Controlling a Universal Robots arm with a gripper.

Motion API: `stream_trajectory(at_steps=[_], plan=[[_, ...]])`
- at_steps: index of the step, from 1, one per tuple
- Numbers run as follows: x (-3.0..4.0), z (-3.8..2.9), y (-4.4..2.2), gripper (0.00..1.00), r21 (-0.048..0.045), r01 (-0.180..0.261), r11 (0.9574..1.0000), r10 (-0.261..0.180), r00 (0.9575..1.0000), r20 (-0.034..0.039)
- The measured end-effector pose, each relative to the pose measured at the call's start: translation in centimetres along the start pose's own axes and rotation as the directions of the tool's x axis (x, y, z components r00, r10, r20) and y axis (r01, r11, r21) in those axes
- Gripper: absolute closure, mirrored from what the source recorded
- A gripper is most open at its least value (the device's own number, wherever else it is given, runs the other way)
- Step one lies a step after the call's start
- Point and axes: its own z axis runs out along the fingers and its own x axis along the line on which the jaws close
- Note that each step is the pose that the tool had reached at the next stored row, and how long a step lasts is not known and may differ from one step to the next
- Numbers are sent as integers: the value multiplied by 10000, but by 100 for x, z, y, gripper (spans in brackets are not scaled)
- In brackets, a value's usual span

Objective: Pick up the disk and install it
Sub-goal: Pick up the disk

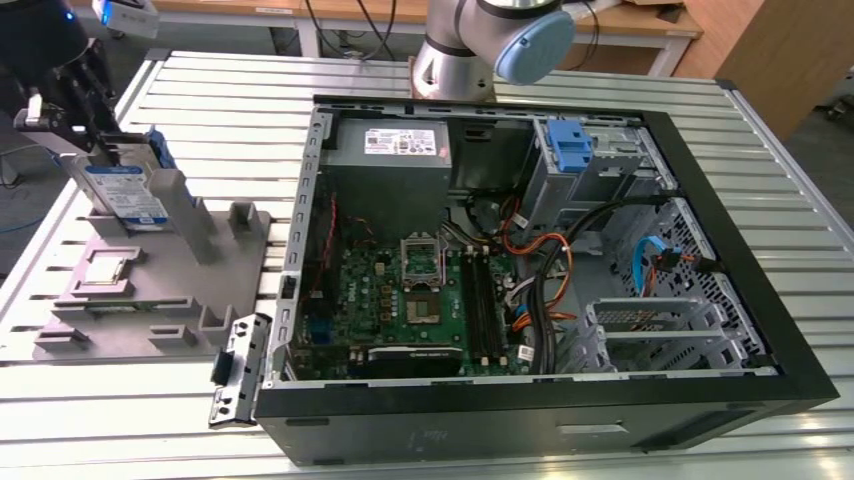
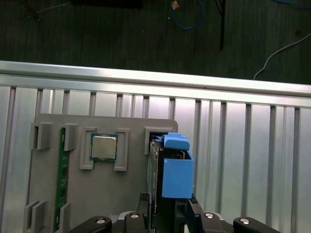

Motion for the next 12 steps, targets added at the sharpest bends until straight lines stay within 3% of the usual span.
stream_trajectory(at_steps=[12], plan=[[0, 0, -5, 65, 0, 0, 10000, 0, 10000, 0]])
